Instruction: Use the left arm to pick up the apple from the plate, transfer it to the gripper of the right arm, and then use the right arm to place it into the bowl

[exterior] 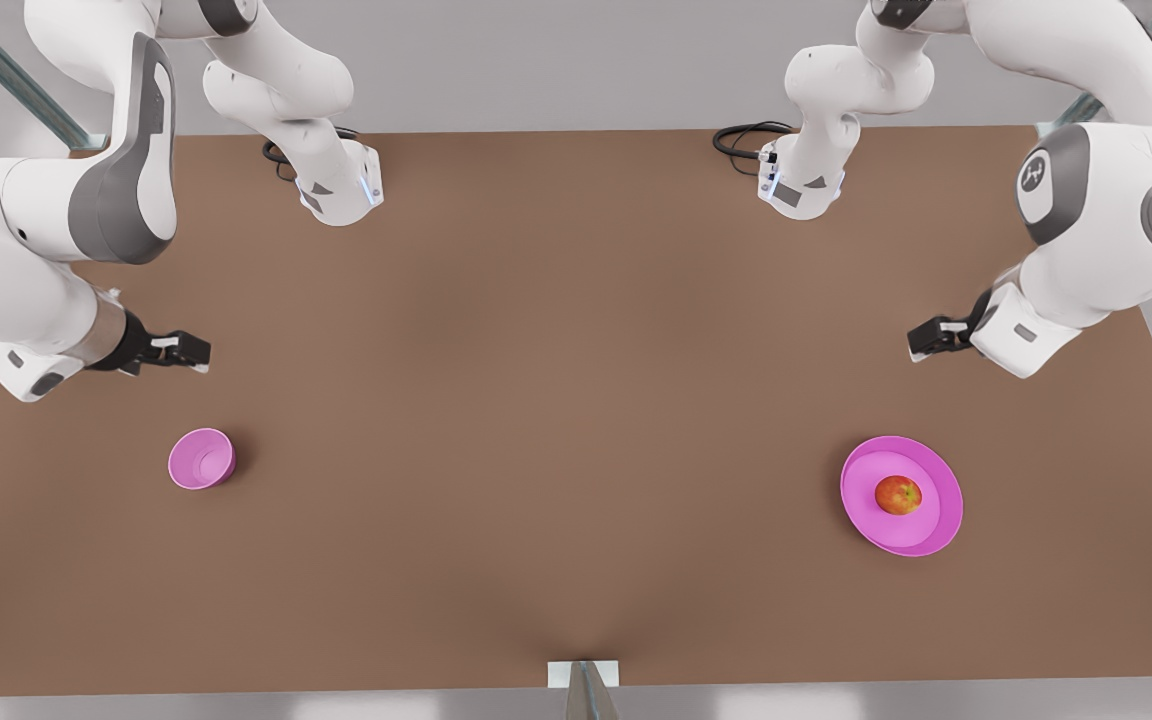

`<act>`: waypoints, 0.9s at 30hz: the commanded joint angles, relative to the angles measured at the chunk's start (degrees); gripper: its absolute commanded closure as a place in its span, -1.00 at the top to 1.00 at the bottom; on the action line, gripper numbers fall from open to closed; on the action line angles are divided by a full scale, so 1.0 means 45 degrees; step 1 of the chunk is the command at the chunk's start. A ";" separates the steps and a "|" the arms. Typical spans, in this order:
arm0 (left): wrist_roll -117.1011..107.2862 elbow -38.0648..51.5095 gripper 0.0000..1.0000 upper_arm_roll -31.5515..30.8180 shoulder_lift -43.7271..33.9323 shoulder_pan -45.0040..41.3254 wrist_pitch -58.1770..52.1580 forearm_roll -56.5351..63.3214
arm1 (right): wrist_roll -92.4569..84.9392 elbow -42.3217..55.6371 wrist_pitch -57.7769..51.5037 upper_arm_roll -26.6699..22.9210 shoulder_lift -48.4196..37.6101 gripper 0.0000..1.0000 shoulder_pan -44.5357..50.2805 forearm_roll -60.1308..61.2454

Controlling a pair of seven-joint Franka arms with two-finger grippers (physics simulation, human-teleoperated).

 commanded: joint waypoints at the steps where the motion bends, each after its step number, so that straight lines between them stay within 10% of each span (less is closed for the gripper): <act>1: 0.1261 0.0047 1.00 0.0004 0.0093 0.0047 0.0706 0.0184 | -0.0311 0.0006 0.0480 0.0010 -0.0014 1.00 0.0031 0.0001; 14: 0.1593 -0.4737 1.00 0.0024 0.3843 0.2449 1.3029 -0.0793 | -0.0213 0.0260 0.0480 0.0010 -0.0014 1.00 0.0011 -0.0019; 27: 0.1574 -0.6574 1.00 -0.0054 0.5151 0.2234 1.6155 -0.1047 | -0.0194 0.0240 0.0461 0.0010 -0.0014 1.00 0.0031 -0.0019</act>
